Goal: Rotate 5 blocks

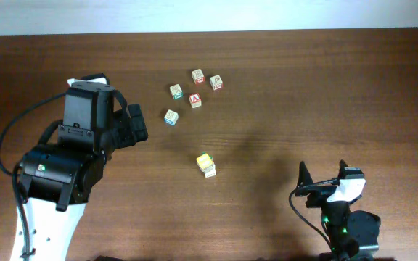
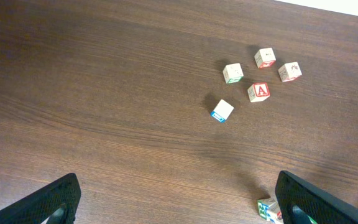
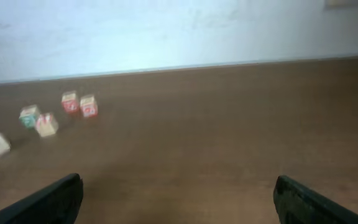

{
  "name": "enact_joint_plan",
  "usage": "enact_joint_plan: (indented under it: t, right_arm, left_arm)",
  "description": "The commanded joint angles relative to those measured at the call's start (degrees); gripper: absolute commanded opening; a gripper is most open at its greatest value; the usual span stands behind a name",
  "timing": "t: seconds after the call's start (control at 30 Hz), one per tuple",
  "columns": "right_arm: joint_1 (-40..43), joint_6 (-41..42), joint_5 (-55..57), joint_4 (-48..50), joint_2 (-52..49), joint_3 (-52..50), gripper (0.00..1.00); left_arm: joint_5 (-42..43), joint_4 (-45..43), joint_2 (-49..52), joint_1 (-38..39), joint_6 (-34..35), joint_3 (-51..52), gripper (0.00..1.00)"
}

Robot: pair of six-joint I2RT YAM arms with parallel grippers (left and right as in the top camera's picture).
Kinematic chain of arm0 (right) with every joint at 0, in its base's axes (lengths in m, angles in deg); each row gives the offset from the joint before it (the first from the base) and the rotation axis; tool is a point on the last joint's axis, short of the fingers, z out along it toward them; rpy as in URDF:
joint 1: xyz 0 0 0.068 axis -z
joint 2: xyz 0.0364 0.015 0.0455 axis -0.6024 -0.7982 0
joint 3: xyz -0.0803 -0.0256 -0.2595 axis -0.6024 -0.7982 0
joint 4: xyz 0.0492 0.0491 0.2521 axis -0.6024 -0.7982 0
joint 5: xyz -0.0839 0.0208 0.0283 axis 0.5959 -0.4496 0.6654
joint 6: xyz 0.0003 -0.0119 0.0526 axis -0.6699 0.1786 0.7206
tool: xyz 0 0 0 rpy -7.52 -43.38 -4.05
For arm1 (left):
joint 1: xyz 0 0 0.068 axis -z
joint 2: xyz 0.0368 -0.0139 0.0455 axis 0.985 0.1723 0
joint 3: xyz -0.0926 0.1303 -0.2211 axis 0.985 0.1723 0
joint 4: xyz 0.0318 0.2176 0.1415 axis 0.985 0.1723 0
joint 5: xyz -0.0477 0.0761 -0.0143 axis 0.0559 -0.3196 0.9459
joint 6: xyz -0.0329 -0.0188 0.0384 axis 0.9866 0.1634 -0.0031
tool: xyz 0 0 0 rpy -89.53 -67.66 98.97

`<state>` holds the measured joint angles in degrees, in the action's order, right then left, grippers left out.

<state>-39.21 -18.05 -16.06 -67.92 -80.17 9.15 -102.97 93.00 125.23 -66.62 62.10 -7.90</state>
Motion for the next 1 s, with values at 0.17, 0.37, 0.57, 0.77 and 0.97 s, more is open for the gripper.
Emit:
enact_joint_plan:
  t: [0.17, 0.37, 0.57, 0.77, 0.97]
  right_arm:
    - [0.3, -0.2, 2.0, 5.6, 0.6, -3.5, 0.98]
    - [0.3, -0.2, 1.6, 5.6, 0.3, -3.5, 0.98]
    - [0.3, -0.2, 1.6, 5.6, 0.3, -3.5, 0.98]
    - [0.3, -0.2, 1.6, 5.6, 0.3, -3.5, 0.98]
    - [0.3, -0.2, 1.6, 5.6, 0.3, -3.5, 0.98]
  left_arm:
    - [0.4, -0.1, -0.3, -0.2, 0.6, -0.5, 0.99]
    - [0.4, -0.1, -0.3, -0.2, 0.6, -0.5, 0.99]
    - [0.4, -0.1, -0.3, -0.2, 0.6, -0.5, 0.99]
    - [0.4, -0.1, -0.3, -0.2, 0.6, -0.5, 0.99]
    - [0.3, 0.3, -0.3, -0.2, 0.5, -0.5, 0.99]
